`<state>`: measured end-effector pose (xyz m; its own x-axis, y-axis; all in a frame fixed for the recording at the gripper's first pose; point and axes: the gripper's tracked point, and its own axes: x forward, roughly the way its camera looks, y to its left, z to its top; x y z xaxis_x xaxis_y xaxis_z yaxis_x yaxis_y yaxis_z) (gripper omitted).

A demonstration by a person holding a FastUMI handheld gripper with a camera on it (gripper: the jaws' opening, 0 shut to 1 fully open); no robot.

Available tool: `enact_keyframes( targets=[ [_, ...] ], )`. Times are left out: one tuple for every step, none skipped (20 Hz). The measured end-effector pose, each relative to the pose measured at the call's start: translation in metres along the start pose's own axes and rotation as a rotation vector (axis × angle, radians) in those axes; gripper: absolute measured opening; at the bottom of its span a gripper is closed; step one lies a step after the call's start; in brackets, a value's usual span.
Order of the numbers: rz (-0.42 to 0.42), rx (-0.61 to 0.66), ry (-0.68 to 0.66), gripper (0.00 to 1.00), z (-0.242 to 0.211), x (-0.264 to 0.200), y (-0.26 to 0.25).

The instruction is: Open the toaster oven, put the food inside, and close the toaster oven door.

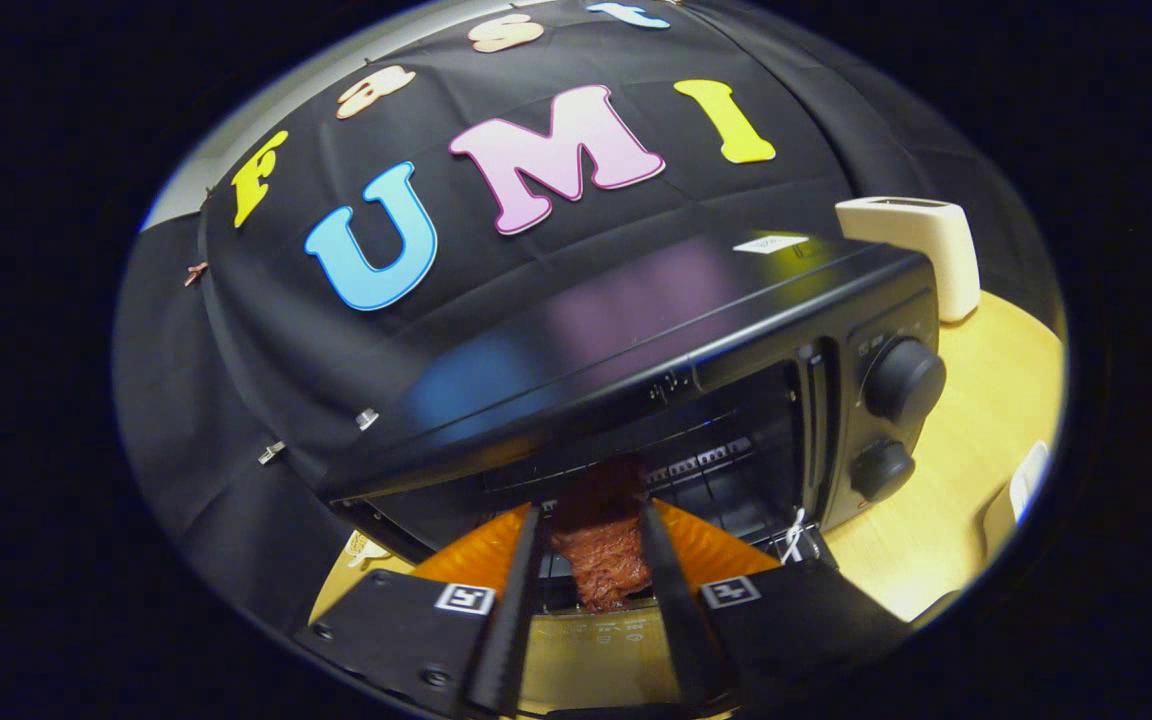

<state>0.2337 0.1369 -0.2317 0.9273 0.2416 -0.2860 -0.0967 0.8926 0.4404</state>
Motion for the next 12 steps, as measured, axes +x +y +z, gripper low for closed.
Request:
enact_keyframes(
  targets=[
    [0.000, -0.008, 0.003, 0.74, -0.001, -0.002, 0.000],
    [-0.005, -0.019, 0.005, 0.82, -0.001, -0.006, -0.001],
    [-0.014, -0.033, 0.009, 0.90, 0.001, -0.011, -0.004],
    [-0.019, -0.044, 0.013, 0.98, 0.000, -0.015, -0.005],
    [-0.022, -0.053, 0.020, 0.98, 0.000, -0.021, -0.005],
    [-0.026, -0.065, 0.028, 0.98, -0.001, -0.028, -0.005],
    [-0.031, -0.081, 0.040, 0.98, -0.003, -0.036, -0.005],
    [-0.042, -0.098, 0.060, 0.98, -0.006, -0.044, -0.007],
    [-0.054, -0.117, 0.083, 0.98, -0.009, -0.053, -0.010],
    [-0.069, -0.135, 0.105, 0.98, -0.014, -0.062, -0.014],
    [-0.079, -0.153, 0.125, 0.98, -0.017, -0.072, -0.015],
    [-0.088, -0.172, 0.147, 0.98, -0.020, -0.081, -0.016]
  ],
)
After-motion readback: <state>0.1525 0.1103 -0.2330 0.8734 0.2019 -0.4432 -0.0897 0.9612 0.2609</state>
